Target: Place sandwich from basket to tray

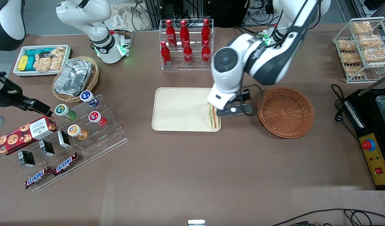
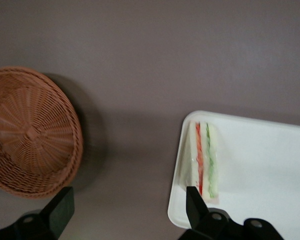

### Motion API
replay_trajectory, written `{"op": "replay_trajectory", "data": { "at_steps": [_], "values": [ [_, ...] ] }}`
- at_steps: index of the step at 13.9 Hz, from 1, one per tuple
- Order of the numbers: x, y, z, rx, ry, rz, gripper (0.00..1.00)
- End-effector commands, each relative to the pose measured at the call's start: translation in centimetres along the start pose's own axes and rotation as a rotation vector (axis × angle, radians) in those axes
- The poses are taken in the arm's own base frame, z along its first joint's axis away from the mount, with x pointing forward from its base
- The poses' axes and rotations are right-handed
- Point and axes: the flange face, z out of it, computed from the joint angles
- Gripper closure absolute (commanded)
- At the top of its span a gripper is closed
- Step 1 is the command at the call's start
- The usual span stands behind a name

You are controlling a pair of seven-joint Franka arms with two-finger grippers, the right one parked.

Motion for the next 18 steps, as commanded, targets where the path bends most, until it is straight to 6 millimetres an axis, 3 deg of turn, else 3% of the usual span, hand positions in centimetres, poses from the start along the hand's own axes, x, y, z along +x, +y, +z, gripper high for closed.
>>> {"op": "replay_trajectory", "data": {
  "at_steps": [1, 6, 8, 9, 13, 15, 18],
  "values": [
    [2.0, -5.1, -3.6, 0.007, 0.061, -0.086, 0.01],
    [5.1, -12.6, -5.6, 0.063, 0.067, -0.036, 0.01],
    [6.1, -17.3, -7.5, 0.064, 0.077, -0.015, 0.01],
    [6.0, -18.1, -7.9, 0.068, 0.073, 0.032, 0.01],
    [7.3, -29.3, -10.0, -0.058, 0.002, 0.075, 0.01],
    [5.7, -32.8, -10.5, -0.107, -0.032, 0.099, 0.00],
    [2.3, -35.6, -10.6, -0.152, -0.044, 0.106, 0.00]
  ]
}}
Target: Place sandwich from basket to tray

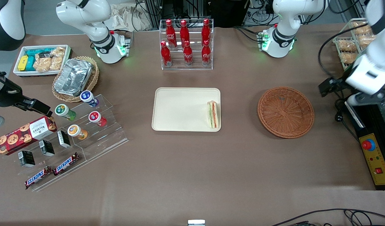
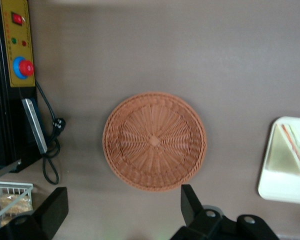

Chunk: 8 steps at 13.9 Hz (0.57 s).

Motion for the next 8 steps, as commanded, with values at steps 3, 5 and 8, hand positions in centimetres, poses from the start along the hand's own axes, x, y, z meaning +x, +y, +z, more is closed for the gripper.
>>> {"op": "replay_trajectory", "data": {
  "at_steps": [3, 5, 8],
  "values": [
    [-6.1, -2.2, 1.2, -0.045, -0.021, 0.033, 0.00],
    [-5.4, -2.2, 0.6, -0.032, -0.009, 0.045, 0.00],
    [-4.3, -2.0, -0.7, -0.044, -0.027, 0.035, 0.00]
  ]
}}
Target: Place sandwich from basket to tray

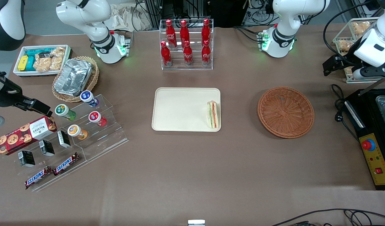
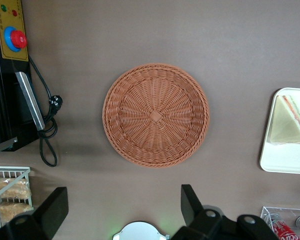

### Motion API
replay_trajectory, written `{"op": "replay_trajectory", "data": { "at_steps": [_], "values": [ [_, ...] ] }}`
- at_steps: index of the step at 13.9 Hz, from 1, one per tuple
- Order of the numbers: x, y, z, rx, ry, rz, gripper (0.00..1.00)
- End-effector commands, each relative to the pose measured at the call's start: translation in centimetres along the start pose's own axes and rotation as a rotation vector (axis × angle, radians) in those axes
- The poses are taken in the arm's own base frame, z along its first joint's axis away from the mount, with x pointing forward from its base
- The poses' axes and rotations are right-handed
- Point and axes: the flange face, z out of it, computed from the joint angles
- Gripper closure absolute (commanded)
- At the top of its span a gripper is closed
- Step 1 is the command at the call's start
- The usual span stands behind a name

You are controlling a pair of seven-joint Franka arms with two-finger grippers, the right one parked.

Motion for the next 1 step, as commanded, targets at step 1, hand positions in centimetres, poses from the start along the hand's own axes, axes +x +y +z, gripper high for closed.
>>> {"op": "replay_trajectory", "data": {
  "at_steps": [1],
  "values": [
    [0.65, 0.19, -1.49, -0.018, -0.006, 0.018, 0.00]
  ]
}}
